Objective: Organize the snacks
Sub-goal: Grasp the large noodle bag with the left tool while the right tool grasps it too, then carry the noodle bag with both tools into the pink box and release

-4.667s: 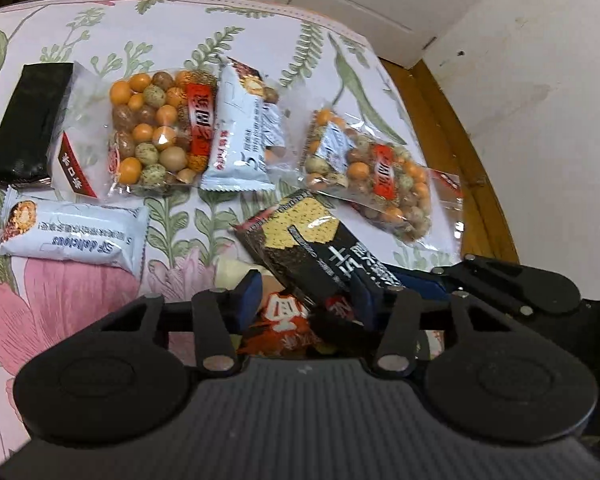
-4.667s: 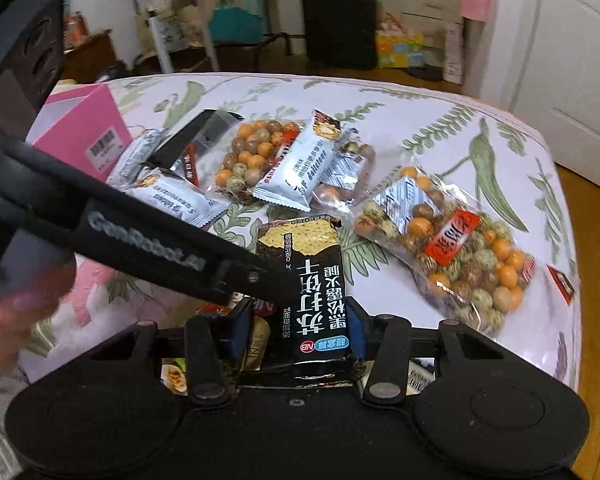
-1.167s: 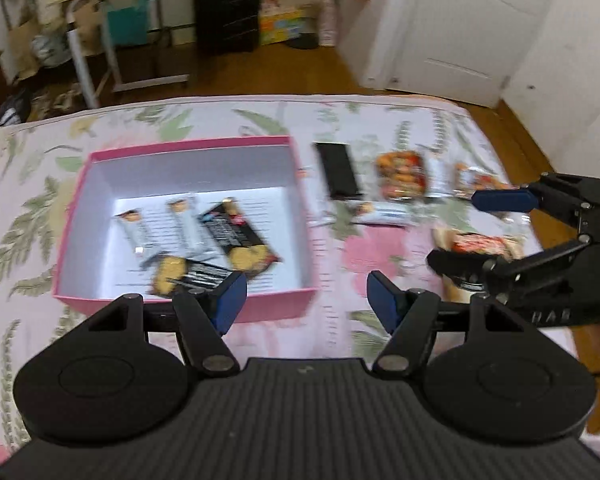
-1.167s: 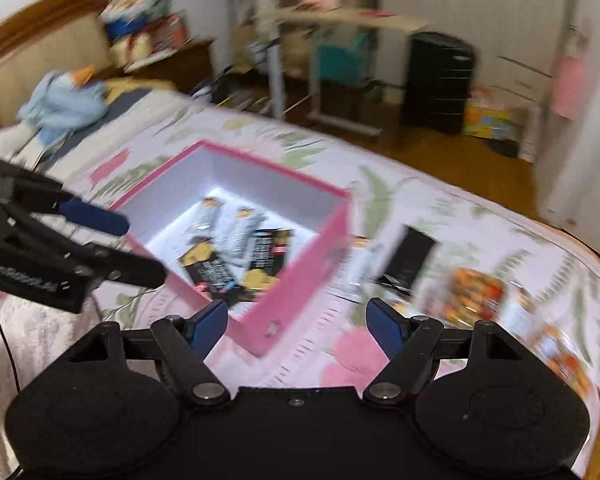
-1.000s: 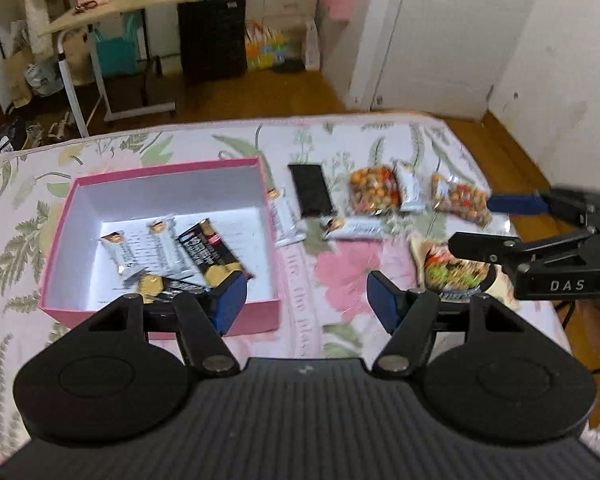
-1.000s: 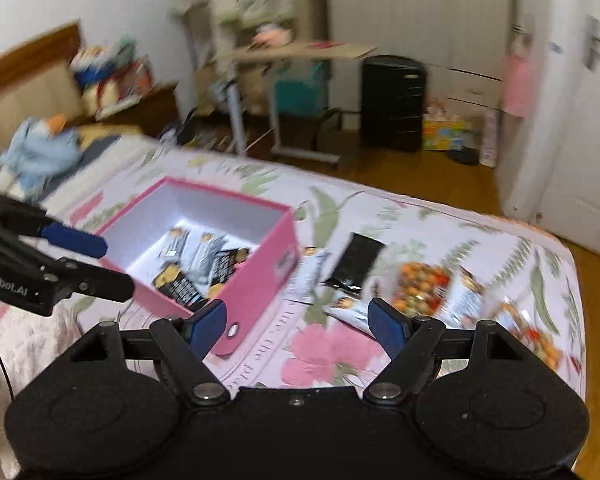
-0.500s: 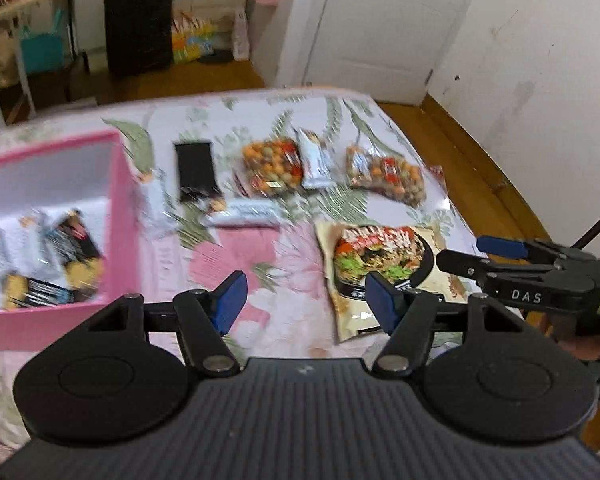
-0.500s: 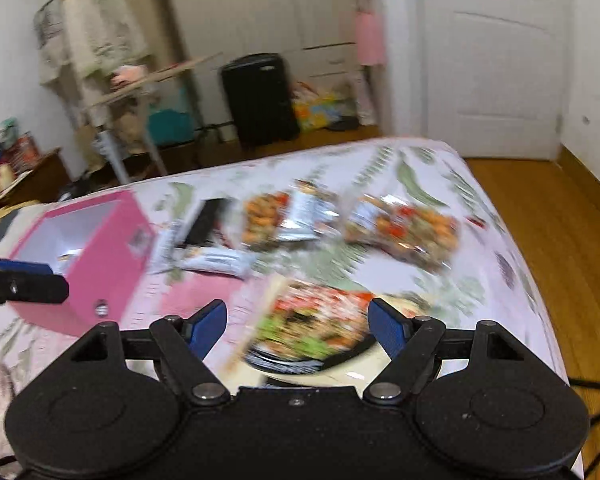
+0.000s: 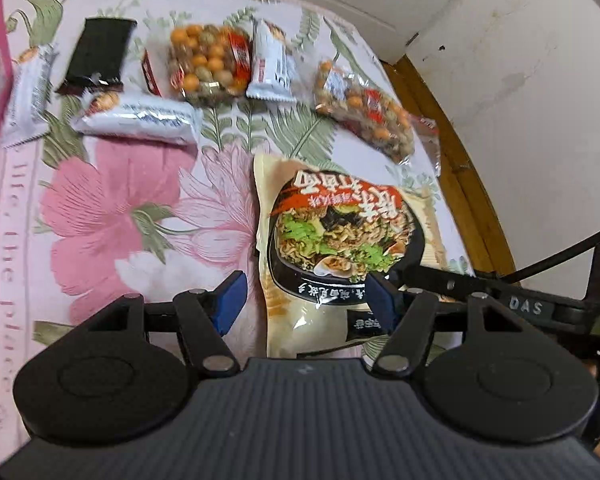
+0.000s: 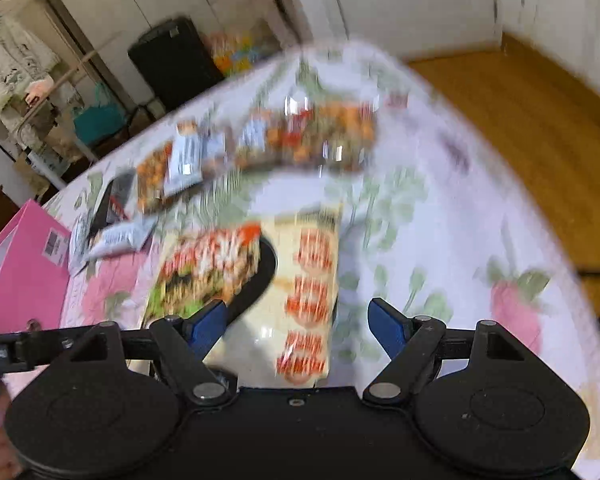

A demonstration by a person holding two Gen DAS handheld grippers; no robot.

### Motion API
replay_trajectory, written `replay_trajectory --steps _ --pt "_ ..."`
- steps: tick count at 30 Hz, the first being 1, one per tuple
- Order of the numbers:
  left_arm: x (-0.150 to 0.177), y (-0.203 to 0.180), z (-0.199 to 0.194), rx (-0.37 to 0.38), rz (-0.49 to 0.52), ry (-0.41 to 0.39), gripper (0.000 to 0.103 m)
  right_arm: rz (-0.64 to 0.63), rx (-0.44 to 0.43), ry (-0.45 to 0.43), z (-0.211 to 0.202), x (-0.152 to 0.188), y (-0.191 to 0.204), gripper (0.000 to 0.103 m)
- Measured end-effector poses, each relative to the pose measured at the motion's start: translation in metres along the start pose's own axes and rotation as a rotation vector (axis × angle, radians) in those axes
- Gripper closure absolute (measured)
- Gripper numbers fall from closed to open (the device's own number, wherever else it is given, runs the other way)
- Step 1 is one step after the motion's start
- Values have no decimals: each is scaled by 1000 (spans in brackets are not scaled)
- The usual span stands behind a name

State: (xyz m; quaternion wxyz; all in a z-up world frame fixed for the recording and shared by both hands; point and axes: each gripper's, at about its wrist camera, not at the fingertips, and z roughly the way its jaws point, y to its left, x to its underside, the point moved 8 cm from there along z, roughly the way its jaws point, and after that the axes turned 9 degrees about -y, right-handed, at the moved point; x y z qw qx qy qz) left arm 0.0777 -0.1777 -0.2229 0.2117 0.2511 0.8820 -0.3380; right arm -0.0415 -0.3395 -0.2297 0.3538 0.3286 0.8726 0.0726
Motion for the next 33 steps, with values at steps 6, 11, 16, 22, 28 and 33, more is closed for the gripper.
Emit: replay_trajectory --steps 6,11,16,22,28,33 --pt "10 -4 26 47 -47 73 53 117 -87 38 10 3 -7 24" --pt "11 -15 16 44 26 79 64 93 -110 63 -1 -4 7 55" --pt "15 -21 0 39 34 111 64 18 -89 74 -16 -6 27 59" --pt "13 -22 -36 10 62 113 64 -29 -112 85 -34 -5 51 59" --pt "10 -16 -75 -19 59 106 64 -76 -139 100 -51 -4 84 59" --pt "3 -4 -105 -32 43 89 64 -150 -160 114 -64 -4 119 59"
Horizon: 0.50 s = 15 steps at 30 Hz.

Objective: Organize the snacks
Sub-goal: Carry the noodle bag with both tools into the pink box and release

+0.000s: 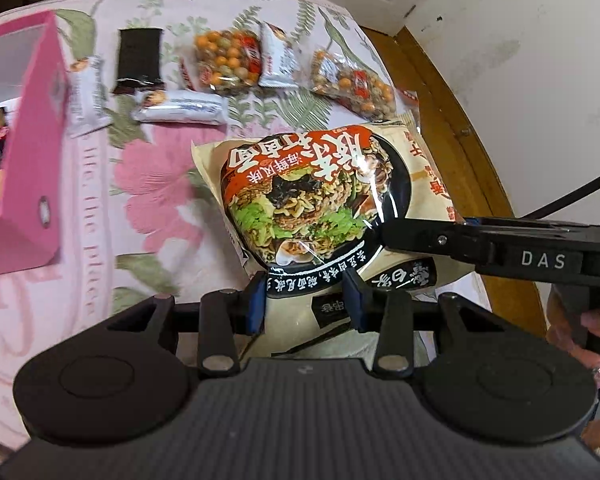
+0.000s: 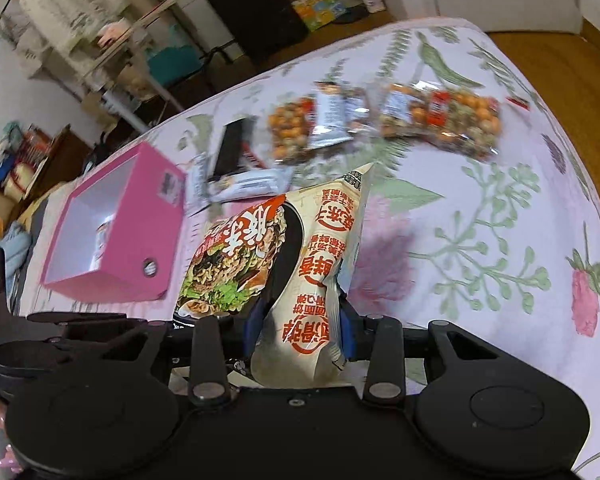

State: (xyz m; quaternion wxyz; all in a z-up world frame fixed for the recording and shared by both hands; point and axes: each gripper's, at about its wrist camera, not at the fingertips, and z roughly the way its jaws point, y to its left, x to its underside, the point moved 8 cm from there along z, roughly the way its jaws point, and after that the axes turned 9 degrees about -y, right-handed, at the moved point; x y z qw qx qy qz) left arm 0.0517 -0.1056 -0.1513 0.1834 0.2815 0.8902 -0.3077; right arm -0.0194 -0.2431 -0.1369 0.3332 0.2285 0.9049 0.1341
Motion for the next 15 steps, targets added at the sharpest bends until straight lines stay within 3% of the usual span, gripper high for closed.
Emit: replay_trajectory --steps 5,15 --pt "-3 18 -32 1 -20 -30 64 -81 -30 26 -3 -10 37 59" --pt "-36 63 -94 -154 73 -194 65 -258 -133 6 16 -45 129 59"
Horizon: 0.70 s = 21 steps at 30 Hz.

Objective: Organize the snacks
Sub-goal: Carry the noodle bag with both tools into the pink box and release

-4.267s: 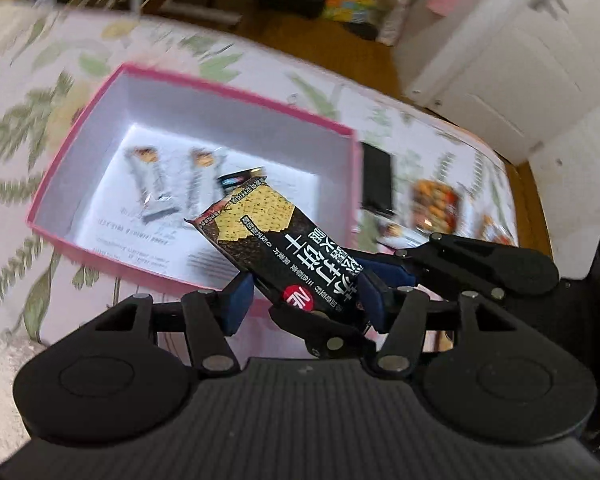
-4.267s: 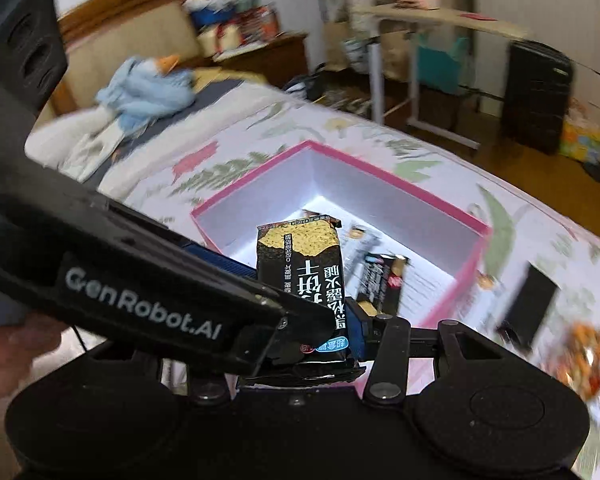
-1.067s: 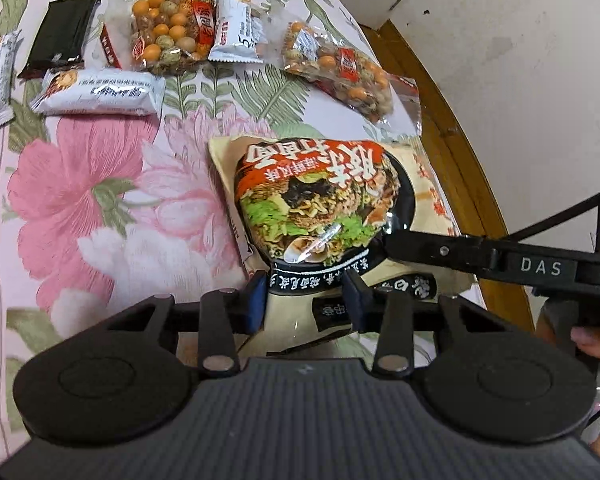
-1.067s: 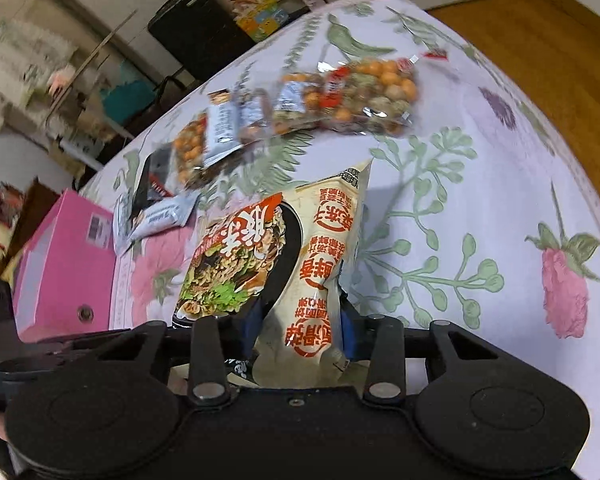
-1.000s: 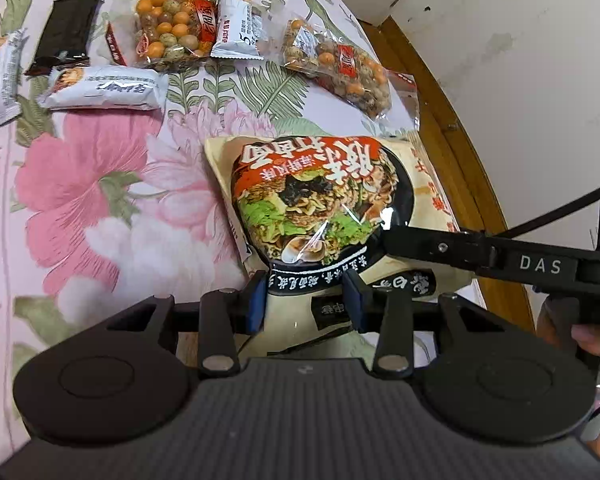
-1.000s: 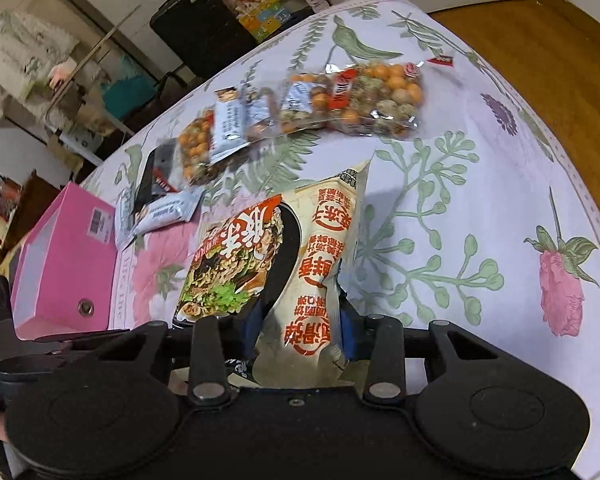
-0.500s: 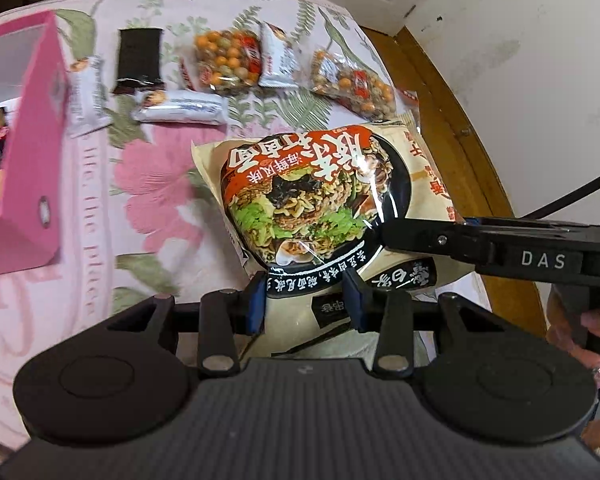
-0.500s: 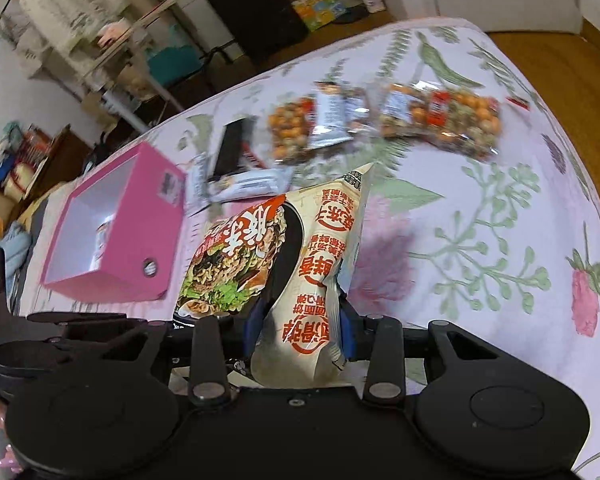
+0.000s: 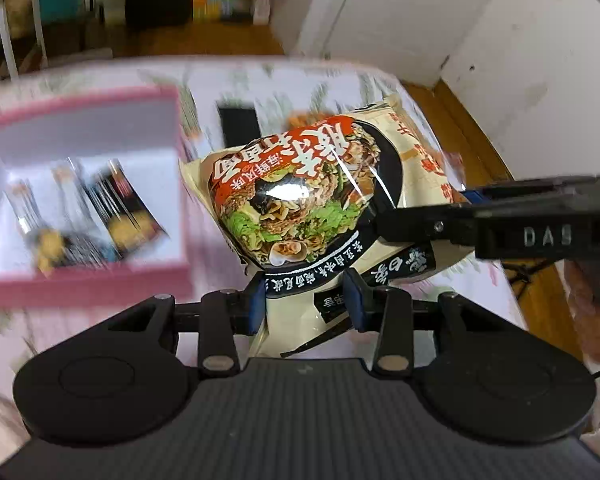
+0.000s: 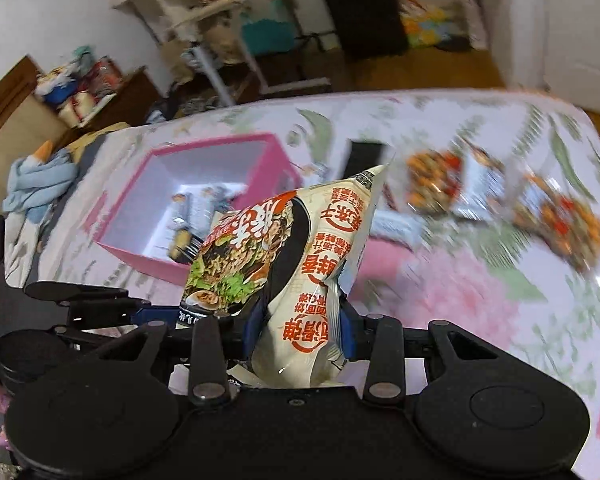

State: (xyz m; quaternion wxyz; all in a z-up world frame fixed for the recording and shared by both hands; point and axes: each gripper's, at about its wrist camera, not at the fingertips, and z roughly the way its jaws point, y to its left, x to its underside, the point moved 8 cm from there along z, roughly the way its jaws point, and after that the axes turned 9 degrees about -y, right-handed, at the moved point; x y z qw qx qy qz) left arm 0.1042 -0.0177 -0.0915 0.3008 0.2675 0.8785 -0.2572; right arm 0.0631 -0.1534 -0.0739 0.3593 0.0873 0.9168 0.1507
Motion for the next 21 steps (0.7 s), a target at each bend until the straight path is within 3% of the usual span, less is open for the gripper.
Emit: replay_trajectory --steps 7,14,21 --pt "-30 67 -11 -80 -12 -78 64 -22 -108 -12 47 -40 39 59" --pt "-42 142 -11 -185 -51 -138 64 -55 -207 80 117 -61 76 57" --pt "-33 187 27 -248 -38 -146 64 -63 -196 121 176 -61 85 57"
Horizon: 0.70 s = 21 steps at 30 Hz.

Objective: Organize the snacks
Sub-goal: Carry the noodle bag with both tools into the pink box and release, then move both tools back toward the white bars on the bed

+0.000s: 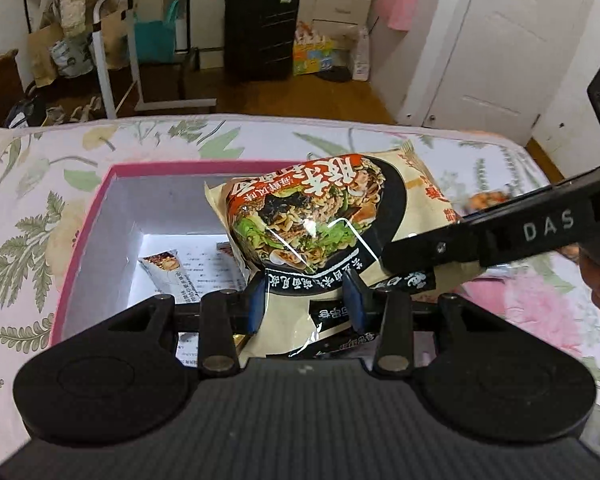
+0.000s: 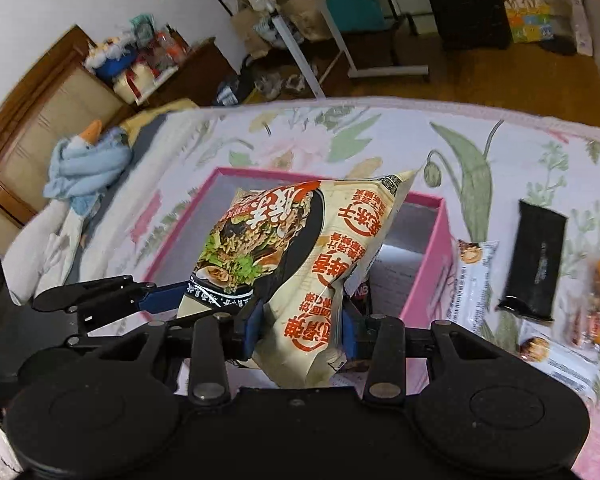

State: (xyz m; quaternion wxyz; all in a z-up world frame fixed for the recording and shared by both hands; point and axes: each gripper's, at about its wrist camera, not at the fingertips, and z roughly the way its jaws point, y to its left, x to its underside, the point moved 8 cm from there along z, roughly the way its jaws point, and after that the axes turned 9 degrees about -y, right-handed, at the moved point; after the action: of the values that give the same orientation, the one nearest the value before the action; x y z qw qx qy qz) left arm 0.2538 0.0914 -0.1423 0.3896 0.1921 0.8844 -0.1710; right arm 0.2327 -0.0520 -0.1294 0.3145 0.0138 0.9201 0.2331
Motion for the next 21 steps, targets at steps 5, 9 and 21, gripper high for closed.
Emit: replay_trajectory --steps 5,9,21 --pt "12 8 20 -65 28 28 64 -12 17 54 31 5 -3 56" --pt "22 2 22 -129 120 68 60 -138 97 74 39 18 9 53" --pt "14 -25 -39 -22 -28 -29 50 -164 139 -167 -81 22 -3 29"
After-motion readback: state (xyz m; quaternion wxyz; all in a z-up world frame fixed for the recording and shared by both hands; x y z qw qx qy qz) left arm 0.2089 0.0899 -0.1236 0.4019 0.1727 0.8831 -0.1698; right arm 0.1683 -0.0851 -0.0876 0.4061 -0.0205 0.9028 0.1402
